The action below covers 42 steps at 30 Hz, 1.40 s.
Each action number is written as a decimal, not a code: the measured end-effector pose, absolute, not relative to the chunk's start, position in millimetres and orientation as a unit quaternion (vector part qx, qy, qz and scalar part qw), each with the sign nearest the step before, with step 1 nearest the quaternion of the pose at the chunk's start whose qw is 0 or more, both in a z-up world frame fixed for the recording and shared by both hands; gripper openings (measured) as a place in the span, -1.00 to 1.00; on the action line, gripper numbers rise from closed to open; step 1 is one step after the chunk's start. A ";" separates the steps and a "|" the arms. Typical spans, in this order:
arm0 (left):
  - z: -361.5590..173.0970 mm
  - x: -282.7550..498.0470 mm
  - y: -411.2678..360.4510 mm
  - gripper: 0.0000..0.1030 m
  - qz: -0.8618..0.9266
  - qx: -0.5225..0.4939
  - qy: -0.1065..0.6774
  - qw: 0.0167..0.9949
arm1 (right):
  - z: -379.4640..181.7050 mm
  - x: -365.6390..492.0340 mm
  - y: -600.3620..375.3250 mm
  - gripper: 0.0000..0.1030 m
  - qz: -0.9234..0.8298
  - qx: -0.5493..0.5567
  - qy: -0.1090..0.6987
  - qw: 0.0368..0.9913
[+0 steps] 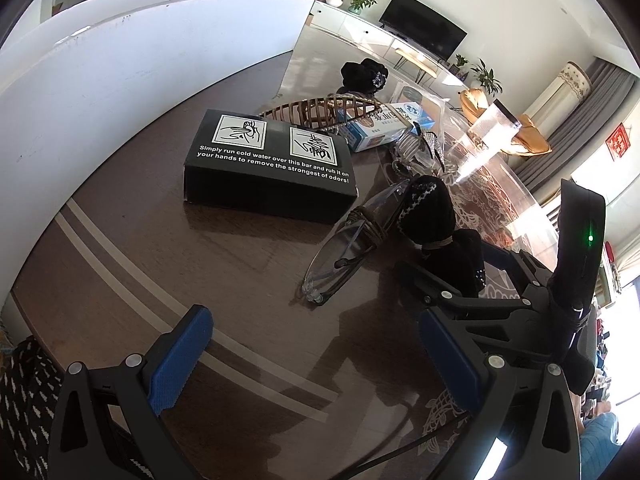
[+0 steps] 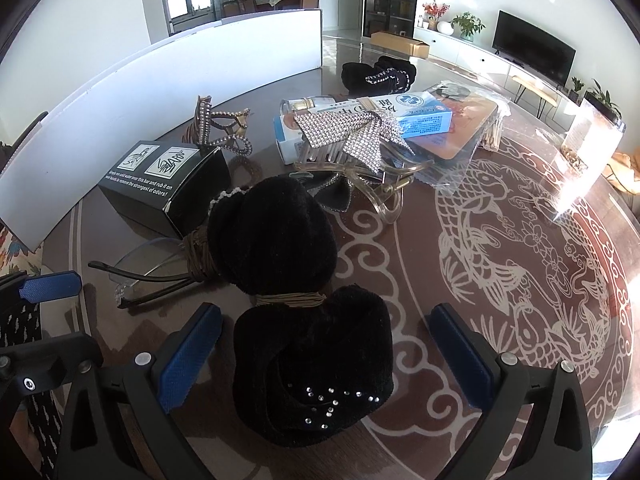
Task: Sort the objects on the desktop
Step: 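Move the right tool toward the black earmuffs while the left tool approaches the glasses, then lower the right tool over the black fuzzy earmuffs and align fingers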
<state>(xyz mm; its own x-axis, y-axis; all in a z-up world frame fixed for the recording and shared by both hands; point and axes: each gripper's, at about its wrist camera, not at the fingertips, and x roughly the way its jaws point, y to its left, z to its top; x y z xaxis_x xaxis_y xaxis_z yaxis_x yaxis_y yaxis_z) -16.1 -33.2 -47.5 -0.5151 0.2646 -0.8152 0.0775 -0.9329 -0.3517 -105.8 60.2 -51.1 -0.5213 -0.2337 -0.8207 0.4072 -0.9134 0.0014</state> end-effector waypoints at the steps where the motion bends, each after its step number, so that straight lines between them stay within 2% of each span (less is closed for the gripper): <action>1: -47.5 -15.9 -33.4 1.00 0.852 -0.490 -0.176 0.054 | -51.1 -105.7 60.1 1.00 -0.867 0.453 0.096 0.185; 42: -47.9 -15.7 -40.2 1.00 0.843 -0.489 -0.216 0.059 | -51.1 -105.7 60.4 1.00 -0.867 0.452 0.096 0.185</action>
